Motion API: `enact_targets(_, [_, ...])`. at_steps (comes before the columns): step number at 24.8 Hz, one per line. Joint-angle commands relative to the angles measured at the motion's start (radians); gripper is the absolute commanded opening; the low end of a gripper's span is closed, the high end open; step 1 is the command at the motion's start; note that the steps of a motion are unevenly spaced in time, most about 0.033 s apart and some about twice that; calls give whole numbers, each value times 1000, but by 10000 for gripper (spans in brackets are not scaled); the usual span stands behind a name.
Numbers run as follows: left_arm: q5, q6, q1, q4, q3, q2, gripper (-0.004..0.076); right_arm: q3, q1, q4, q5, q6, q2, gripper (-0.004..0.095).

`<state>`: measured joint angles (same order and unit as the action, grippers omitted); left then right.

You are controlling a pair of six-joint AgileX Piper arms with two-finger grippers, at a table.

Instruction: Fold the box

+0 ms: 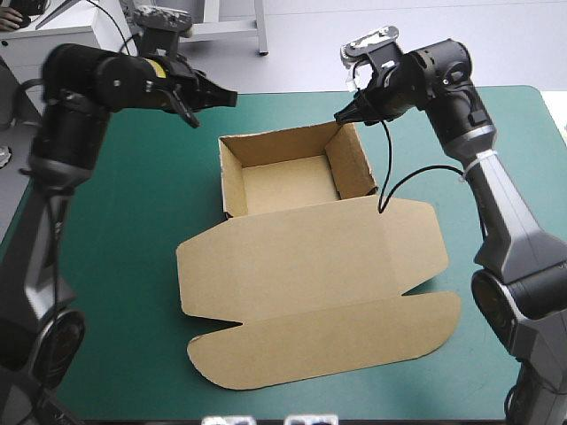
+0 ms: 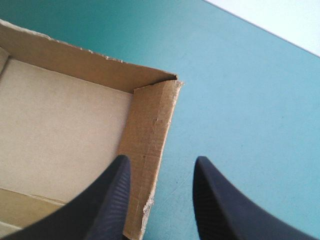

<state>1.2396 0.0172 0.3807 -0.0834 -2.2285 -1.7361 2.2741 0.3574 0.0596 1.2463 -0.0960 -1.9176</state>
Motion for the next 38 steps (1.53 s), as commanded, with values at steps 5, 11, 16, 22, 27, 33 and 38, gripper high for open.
enact_targets(5, [46,115,4,-13,-28,285,-8,29,1,6,6,0,154,198])
enact_targets(11, [46,174,4,42,230,559,-8,16,3,-1,6,0,178,14])
enact_targets(16, [-90,130,4,106,606,831,-8,-31,3,59,6,-2,167,31])
enact_targets(22, [-275,83,4,136,1004,1100,-8,-46,1,40,6,-66,104,343])
enact_targets(27, [-279,14,4,166,1262,1263,-8,-46,-12,13,6,-64,-10,441])
enact_targets(33, [-334,-53,4,175,1521,1496,-8,-46,-66,-94,6,-45,-196,440])
enact_targets(38, [-321,-55,4,200,1582,1612,-8,-47,-67,-166,6,-45,-270,434])
